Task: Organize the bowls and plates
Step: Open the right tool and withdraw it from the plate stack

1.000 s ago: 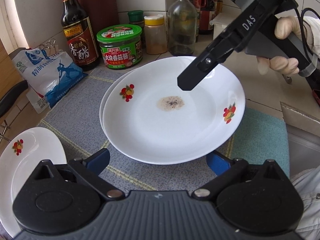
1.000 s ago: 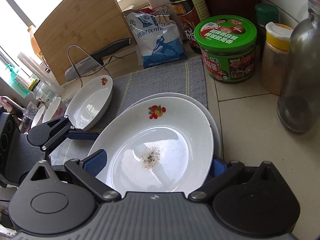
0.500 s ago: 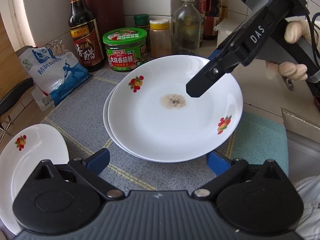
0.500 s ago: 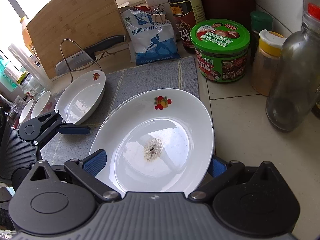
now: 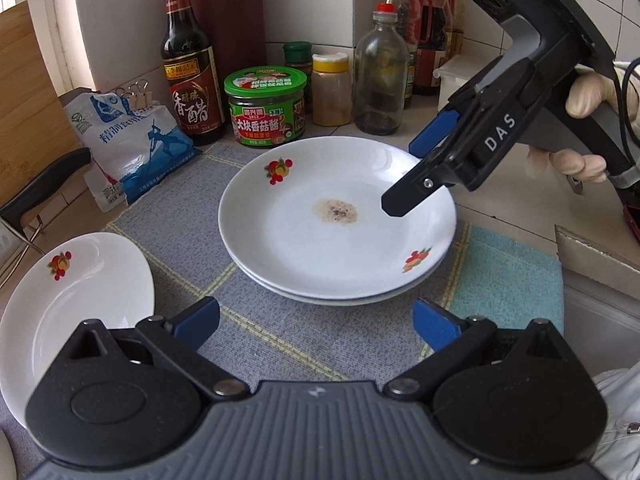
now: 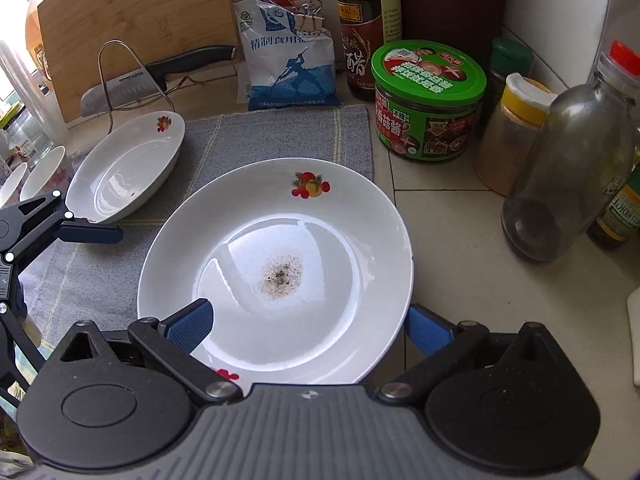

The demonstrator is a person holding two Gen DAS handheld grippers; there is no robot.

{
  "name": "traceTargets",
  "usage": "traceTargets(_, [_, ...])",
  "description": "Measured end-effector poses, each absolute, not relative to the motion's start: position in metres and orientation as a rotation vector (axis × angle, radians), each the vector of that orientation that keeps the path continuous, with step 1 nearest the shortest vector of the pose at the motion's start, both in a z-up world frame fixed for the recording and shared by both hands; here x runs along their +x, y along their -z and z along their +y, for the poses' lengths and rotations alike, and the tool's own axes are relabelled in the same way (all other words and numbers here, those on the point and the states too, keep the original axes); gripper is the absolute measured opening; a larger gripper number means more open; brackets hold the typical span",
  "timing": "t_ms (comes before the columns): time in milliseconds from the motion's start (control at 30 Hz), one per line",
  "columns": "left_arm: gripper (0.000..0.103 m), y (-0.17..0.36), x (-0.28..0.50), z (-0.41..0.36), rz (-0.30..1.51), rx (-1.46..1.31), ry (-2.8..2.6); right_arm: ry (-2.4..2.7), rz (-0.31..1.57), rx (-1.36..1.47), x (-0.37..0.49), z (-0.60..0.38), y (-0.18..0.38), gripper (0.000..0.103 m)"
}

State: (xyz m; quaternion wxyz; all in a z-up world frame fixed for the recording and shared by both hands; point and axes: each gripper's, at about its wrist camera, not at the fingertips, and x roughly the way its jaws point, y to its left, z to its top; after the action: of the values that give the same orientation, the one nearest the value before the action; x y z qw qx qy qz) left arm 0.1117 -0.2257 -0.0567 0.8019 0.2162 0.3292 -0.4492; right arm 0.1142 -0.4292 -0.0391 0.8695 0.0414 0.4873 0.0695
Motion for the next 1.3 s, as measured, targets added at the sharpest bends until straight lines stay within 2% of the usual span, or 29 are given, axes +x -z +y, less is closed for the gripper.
traceTargets(433, [0.102,0.05,0.088,-0.173,0.713,0.343,0.804,-0.157,0.815,-0.348,0.088,-0.348,0.012,0.103])
traceTargets(867, [0.102,0.057,0.092,-0.101,0.732,0.258,0.515,-0.295,0.802,-0.353,0.114,-0.29,0.008,0.103])
traceTargets(1300, [0.102,0.08,0.123,-0.103,0.741,0.268,0.429,-0.449,0.831,-0.271,0.174,-0.263,0.016,0.103])
